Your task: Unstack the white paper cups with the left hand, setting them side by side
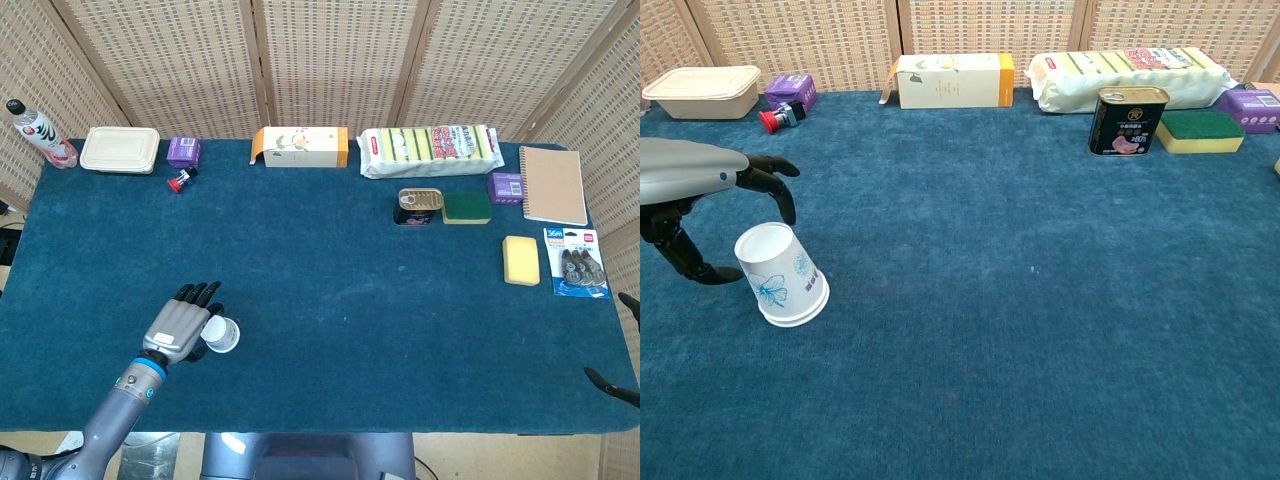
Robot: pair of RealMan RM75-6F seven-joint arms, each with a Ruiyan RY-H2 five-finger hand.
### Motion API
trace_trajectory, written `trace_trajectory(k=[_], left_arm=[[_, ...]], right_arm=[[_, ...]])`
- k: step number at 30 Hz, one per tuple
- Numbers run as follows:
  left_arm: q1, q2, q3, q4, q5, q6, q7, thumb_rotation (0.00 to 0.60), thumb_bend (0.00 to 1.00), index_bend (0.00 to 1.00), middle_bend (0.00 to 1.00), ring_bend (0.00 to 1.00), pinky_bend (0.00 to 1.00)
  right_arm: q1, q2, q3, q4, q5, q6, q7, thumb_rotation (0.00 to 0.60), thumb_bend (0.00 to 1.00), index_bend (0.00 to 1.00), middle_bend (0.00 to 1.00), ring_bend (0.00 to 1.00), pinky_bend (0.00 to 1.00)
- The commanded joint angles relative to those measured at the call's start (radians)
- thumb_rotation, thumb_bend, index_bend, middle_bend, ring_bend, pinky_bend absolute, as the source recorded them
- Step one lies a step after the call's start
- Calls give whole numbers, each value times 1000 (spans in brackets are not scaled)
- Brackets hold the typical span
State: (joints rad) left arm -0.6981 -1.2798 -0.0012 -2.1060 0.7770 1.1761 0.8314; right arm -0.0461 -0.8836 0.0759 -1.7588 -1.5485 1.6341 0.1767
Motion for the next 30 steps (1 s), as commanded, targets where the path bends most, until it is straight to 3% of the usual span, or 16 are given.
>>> trace_trajectory(k=[1, 17, 30], left_arm=[[-4, -4, 3, 4, -2, 6, 5, 600, 270, 267, 0, 0, 60], [-14, -25, 10, -1, -18, 62, 23, 600, 279, 344, 0, 0, 60], [-3, 81, 3, -94, 25, 61, -51, 600, 279, 355, 0, 0, 60]], right_arm=[[0, 1, -1, 1, -1, 1, 5, 600, 63, 105, 0, 0, 0], [0, 5, -3, 4, -5, 0, 25, 600, 64, 105, 0, 0, 0], [0, 6, -6, -1, -8, 0, 22, 600, 63, 104, 0, 0, 0]])
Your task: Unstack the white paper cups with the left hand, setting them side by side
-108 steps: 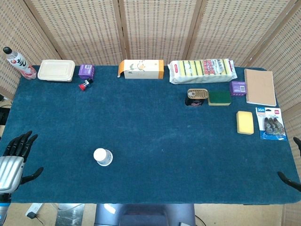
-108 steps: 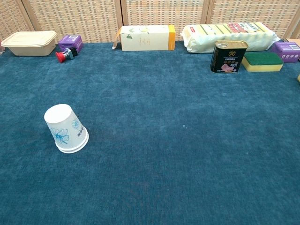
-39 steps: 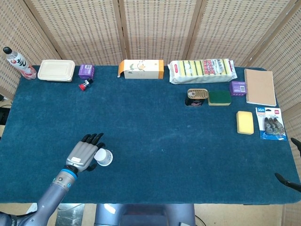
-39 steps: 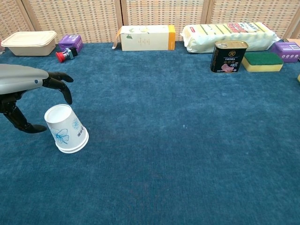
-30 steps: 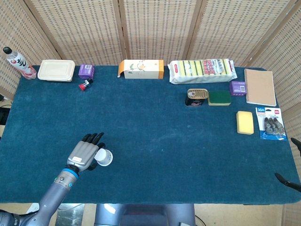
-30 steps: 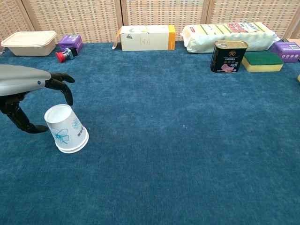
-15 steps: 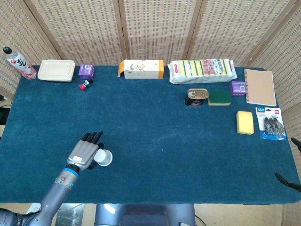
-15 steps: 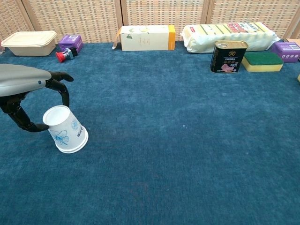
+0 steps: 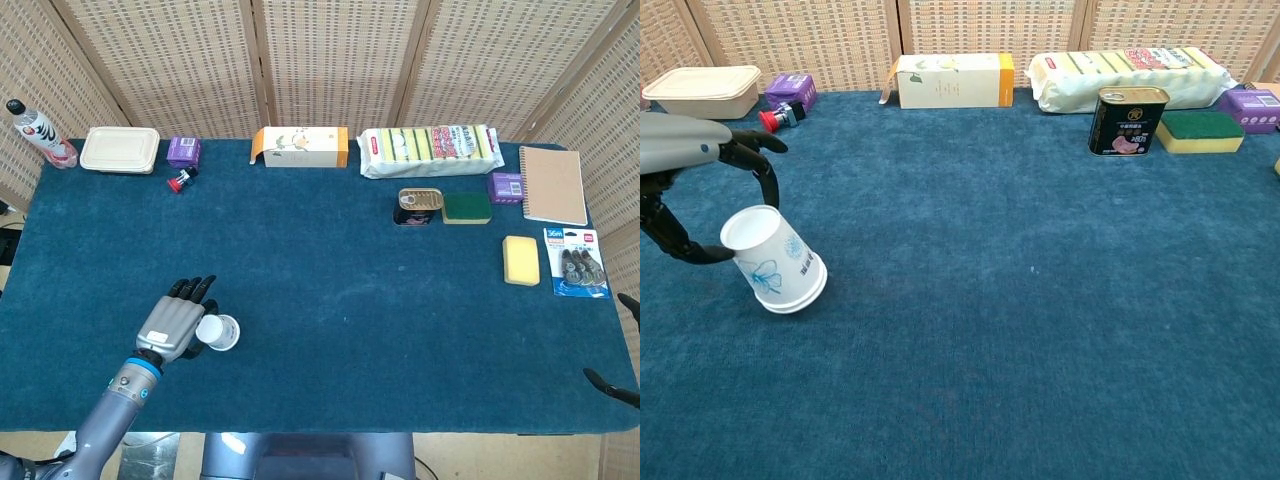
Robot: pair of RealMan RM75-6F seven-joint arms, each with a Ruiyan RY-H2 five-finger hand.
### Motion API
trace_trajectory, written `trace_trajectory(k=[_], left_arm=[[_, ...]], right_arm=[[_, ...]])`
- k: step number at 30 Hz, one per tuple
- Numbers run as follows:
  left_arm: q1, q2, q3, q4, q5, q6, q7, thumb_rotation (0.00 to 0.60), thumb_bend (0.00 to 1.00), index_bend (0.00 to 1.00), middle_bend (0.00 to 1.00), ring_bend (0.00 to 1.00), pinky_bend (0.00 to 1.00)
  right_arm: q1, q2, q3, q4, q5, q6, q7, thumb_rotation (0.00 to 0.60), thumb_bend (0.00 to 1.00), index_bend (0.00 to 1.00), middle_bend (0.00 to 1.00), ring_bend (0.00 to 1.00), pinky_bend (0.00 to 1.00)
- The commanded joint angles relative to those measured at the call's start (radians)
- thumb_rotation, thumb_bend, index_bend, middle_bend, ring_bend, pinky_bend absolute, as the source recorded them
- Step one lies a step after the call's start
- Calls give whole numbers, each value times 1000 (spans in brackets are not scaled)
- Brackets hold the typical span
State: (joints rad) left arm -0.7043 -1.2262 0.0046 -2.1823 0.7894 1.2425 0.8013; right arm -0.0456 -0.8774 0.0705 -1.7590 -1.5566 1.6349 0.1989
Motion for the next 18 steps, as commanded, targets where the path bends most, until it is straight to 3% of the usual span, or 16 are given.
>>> trace_trajectory(k=[1, 8, 12, 15, 18], left_arm=[[4, 35, -3, -21, 16, -7, -28, 600, 279, 355, 0, 0, 60], [0, 75, 9, -37, 40, -60, -65, 600, 279, 355, 0, 0, 60], [1, 88, -18, -28, 50, -60, -116, 600, 279, 355, 0, 0, 60], [-20, 104, 1, -38, 33, -109, -95, 600, 279, 355, 0, 0, 60], [-21, 114, -26, -31, 30, -103, -136, 600, 279, 355, 0, 0, 61]], right_arm=[[0, -1, -1, 0, 0, -1, -1, 600, 63, 105, 0, 0, 0], [2, -3, -1, -1, 2, -5, -8, 600, 64, 104, 0, 0, 0], [2, -3, 0, -1, 5, -5, -10, 600, 64, 105, 0, 0, 0], [2, -2, 1, 1, 7, -5, -6, 600, 63, 105, 0, 0, 0], [3, -2, 2, 1, 10, -6, -6, 600, 64, 105, 0, 0, 0]])
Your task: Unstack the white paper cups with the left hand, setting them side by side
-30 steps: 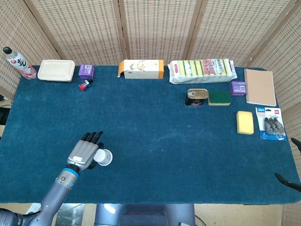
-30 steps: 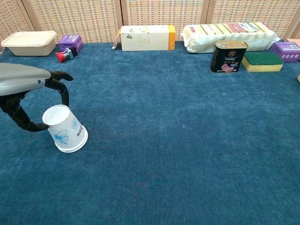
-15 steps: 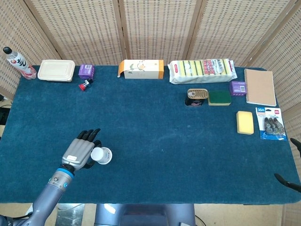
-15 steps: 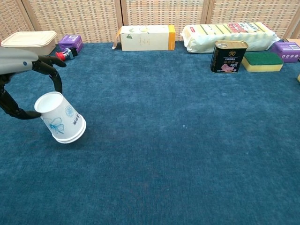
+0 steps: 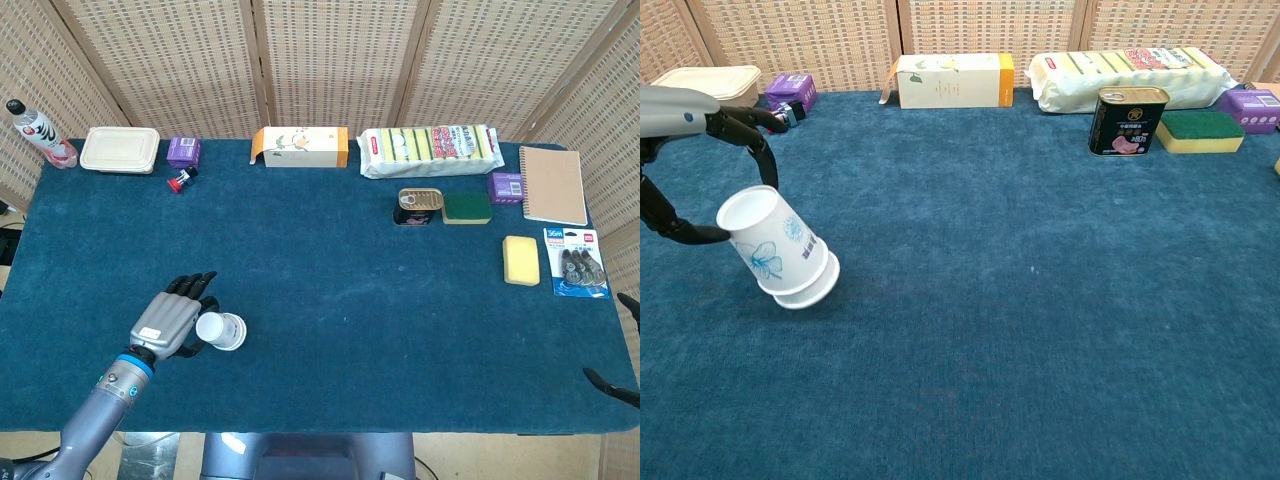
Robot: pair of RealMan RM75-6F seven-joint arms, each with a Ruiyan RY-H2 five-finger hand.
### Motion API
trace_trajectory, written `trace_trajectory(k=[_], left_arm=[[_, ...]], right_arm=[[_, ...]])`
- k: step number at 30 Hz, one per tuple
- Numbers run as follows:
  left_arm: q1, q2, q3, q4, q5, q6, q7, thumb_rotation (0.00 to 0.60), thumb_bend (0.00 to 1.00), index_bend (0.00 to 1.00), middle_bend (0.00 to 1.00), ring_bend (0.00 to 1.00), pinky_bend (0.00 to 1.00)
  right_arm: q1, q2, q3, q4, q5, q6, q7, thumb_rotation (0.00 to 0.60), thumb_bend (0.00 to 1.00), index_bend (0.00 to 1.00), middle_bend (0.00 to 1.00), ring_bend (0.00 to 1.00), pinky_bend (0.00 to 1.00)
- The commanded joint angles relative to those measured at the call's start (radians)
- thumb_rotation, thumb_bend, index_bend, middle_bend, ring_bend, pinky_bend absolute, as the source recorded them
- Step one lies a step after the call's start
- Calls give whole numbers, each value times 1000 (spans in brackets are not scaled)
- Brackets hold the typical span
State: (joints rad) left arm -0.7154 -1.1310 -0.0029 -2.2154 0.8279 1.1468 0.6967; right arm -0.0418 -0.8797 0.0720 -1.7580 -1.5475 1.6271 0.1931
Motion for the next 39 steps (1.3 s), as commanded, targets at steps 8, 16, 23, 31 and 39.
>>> trace_trajectory(k=[8, 16, 23, 31, 39], left_arm=[[-13, 42, -9, -5, -6, -28, -54, 600, 280, 355, 0, 0, 60], [17, 156, -28, -59, 48, -51, -182, 600, 279, 355, 0, 0, 60], [67, 305, -34, -78, 140, -105, -351, 600, 279, 355, 0, 0, 60], [126, 376, -17, 24, 243, -185, -527, 600, 279, 355, 0, 0, 60], [150, 294, 23, 137, 265, -242, -542, 600, 279, 355, 0, 0, 60]], right_arm=[[0, 2, 0, -1, 2, -1, 4, 600, 64, 105, 0, 0, 0], [2, 1, 0, -2, 4, -5, -1, 600, 64, 105, 0, 0, 0], [1, 0, -1, -7, -1, -1, -10, 600, 63, 104, 0, 0, 0], [4, -7, -6, -14, -7, -9, -36, 600, 64, 105, 0, 0, 0], [7, -8, -6, -16, -1, -17, -42, 600, 64, 105, 0, 0, 0]])
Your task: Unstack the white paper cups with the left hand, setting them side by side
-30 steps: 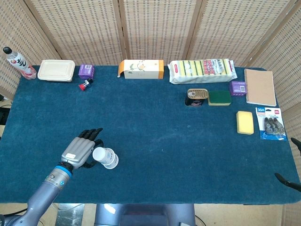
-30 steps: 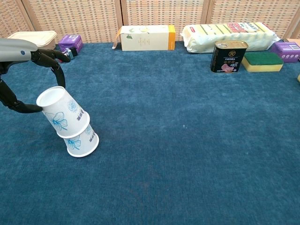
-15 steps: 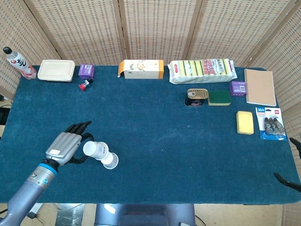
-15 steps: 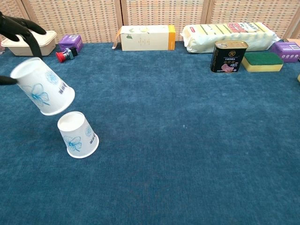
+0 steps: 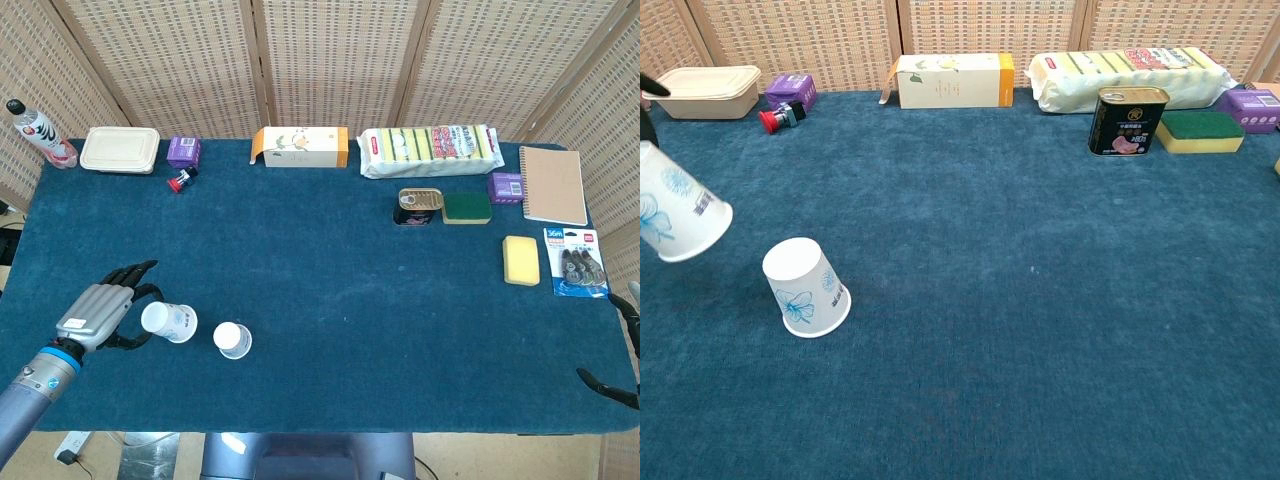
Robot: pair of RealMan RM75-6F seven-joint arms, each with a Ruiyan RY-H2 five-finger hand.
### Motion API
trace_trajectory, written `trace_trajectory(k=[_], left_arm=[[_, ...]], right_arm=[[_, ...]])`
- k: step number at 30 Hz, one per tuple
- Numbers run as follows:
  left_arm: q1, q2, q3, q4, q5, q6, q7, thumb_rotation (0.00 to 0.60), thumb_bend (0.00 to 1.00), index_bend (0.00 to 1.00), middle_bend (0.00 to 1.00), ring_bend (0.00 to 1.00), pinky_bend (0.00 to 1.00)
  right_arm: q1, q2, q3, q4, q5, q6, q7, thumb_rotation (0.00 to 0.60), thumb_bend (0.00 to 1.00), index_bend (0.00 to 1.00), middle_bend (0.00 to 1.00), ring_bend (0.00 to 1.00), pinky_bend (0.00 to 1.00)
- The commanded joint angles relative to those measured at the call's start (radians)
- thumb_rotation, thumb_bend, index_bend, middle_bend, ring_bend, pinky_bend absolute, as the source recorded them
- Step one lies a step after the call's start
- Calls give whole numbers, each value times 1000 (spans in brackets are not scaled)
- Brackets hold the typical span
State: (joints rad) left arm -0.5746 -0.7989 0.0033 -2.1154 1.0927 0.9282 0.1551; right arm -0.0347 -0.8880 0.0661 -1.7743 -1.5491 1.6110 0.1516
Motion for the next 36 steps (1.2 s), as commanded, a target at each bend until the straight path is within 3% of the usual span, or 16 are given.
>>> trace_trajectory(k=[1, 8, 30, 32, 36], left_arm=[[7, -65, 26, 60, -7, -42, 7, 600, 279, 355, 0, 0, 60], [-17, -169, 29, 120, -73, -51, 91, 600, 279, 355, 0, 0, 60], [-85, -292, 13, 114, -217, 16, 283, 600, 280, 348, 0, 0, 60], [-92, -297, 12, 109, -232, 23, 300, 600, 280, 300, 0, 0, 60], [-99, -296, 15, 89, -255, 49, 331, 600, 279, 56, 0, 0, 60]], right_arm=[[0, 0, -1, -2, -1, -1, 0, 600, 64, 105, 0, 0, 0], [-1, 3, -1, -4, 2, -1, 0, 600, 64, 105, 0, 0, 0], [-3, 11, -1, -6, 1, 4, 19, 600, 64, 105, 0, 0, 0], [-3, 11, -1, -7, 1, 5, 20, 600, 64, 105, 0, 0, 0], [-4, 13, 0, -5, 2, 7, 28, 600, 64, 105, 0, 0, 0]])
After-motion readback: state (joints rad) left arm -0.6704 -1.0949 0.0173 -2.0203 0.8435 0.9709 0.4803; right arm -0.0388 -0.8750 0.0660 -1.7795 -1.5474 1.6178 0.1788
